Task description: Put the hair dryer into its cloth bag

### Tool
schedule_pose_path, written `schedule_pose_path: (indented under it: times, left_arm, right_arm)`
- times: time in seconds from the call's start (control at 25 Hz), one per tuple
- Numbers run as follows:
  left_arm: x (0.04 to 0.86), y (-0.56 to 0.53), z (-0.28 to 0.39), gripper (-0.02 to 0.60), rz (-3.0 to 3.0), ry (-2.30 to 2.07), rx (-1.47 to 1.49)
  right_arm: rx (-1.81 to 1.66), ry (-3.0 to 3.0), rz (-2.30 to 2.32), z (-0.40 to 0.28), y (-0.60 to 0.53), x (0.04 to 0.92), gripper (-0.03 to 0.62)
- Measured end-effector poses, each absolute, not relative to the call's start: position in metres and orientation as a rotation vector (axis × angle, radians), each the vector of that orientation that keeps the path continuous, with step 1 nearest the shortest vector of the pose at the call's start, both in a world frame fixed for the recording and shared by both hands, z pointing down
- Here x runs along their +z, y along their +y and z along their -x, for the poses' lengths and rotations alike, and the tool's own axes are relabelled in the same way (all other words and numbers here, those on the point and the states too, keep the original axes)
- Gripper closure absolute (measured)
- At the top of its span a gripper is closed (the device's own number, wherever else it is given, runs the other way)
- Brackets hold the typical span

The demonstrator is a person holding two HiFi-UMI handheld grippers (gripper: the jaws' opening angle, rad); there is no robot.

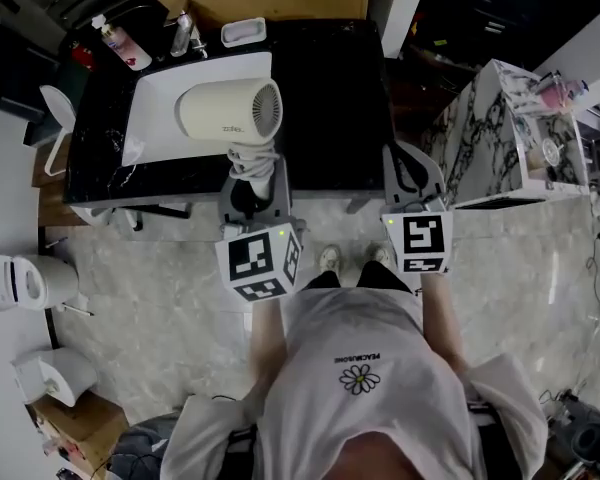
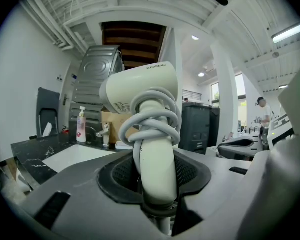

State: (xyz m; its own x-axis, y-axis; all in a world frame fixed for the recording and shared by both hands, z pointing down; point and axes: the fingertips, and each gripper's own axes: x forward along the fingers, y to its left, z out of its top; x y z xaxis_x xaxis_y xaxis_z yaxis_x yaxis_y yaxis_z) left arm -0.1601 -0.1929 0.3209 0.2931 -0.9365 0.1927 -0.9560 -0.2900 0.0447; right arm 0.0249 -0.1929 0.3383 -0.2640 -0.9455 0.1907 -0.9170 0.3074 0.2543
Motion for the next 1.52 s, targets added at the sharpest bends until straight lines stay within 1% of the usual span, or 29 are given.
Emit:
schedule_pose_path:
  times: [0.12, 0.28, 0.56, 0.72, 0.92, 1.0, 1.04, 1.28, 1.52]
  left_arm:
    - [0.326, -0.202, 0.155, 0.422, -2.365, -1.781, 0.195]
    - [0.329, -0.210, 0.148, 0.422, -2.315, -1.824, 0.180]
    - [0.330, -0.210, 0.139, 0.422, -2.267, -1.886, 0.206]
    - [0.334, -0.207, 0.139, 0.422, -2.243, -1.903, 0.227]
    - [0.341, -0.202, 0.135, 0.422, -2.218, -1.911, 0.254]
    - [0.344, -0.199, 0.132, 0.422, -2.210, -1.910, 0.263]
    - [0.346, -0.198, 0.131, 0.422, -2.207, -1.908, 0.269]
    - [0.357, -0.188, 0.127, 0.422, -2.181, -1.893, 0.293]
    - [0.371, -0.177, 0.126, 0.422, -2.142, -1.893, 0.322]
  right_arm:
    - [-0.081, -2.300, -1.698, -0.036, -0.205, 0.342, 0.582]
    - [-0.101, -2.306, -1.676, -0.047, -0.220, 0.342, 0.582]
    - [-0.073, -2.408, -1.517, -0.049, -0.228, 0.348, 0.582]
    - [-0.118, -2.430, -1.419, -0.049, -0.235, 0.347, 0.582]
    - [-0.215, -2.507, -1.050, -0.035, -0.232, 0.344, 0.578]
    - [-0.245, -2.507, -0.834, -0.026, -0.223, 0.352, 0.488]
    - [-0.272, -2.490, -0.734, -0.022, -0.218, 0.358, 0.477]
    - [-0.483, -2.240, -0.273, -0.010, -0.194, 0.417, 0.474]
    - [-0.530, -2.092, -0.088, -0.010, -0.178, 0.468, 0.478]
